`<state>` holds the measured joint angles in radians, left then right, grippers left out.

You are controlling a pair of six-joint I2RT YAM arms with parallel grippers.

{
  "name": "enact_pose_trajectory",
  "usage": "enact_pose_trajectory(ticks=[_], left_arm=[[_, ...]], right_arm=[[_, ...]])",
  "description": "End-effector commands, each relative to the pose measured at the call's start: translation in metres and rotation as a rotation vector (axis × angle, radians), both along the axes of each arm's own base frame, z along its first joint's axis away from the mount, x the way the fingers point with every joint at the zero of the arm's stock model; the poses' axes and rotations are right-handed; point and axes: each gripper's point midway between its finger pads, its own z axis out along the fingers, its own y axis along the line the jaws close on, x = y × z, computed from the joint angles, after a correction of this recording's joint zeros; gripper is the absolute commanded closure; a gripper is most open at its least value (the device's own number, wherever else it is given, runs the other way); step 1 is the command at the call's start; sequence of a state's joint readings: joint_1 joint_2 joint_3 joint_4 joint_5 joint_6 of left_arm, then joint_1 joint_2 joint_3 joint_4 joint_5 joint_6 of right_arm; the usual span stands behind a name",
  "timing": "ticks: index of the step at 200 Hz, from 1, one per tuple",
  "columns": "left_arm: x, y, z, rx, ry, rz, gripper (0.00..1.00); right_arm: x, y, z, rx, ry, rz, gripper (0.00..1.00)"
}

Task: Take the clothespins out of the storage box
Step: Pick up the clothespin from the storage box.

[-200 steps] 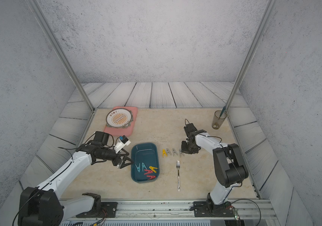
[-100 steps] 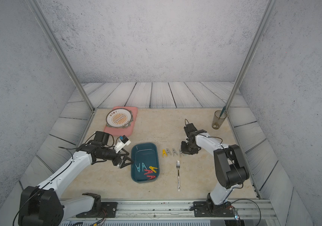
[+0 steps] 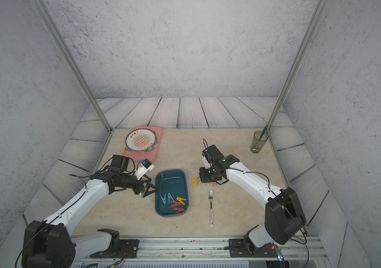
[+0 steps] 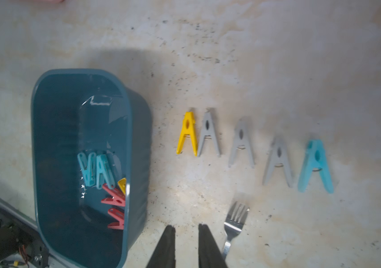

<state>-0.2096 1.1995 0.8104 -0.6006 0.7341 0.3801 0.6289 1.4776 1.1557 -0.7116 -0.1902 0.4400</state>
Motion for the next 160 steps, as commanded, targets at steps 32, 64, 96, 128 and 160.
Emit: enact_pose_trajectory(ticks=[32, 64, 96, 128, 160], left_arm=[[0.01, 0.008, -0.003, 0.041, -0.021, 0.055, 0.08], [0.012, 0.011, -0.005, 0.054, -0.021, 0.067, 0.08], [0.012, 0.012, -0.007, 0.061, -0.022, 0.074, 0.08], [0.012, 0.013, -0.007, 0.064, -0.023, 0.077, 0.08], [0.012, 0.013, -0.007, 0.065, -0.024, 0.078, 0.08]], right_arm=[[-0.029, 0.065, 0.006, 0.056, -0.016, 0.197, 0.76], [-0.041, 0.103, -0.008, 0.047, -0.001, 0.256, 0.75], [-0.043, 0.131, -0.03, 0.018, 0.026, 0.273, 0.75], [-0.041, 0.146, -0.054, -0.057, 0.043, 0.287, 0.74], [-0.039, 0.151, -0.075, -0.105, 0.073, 0.297, 0.74]])
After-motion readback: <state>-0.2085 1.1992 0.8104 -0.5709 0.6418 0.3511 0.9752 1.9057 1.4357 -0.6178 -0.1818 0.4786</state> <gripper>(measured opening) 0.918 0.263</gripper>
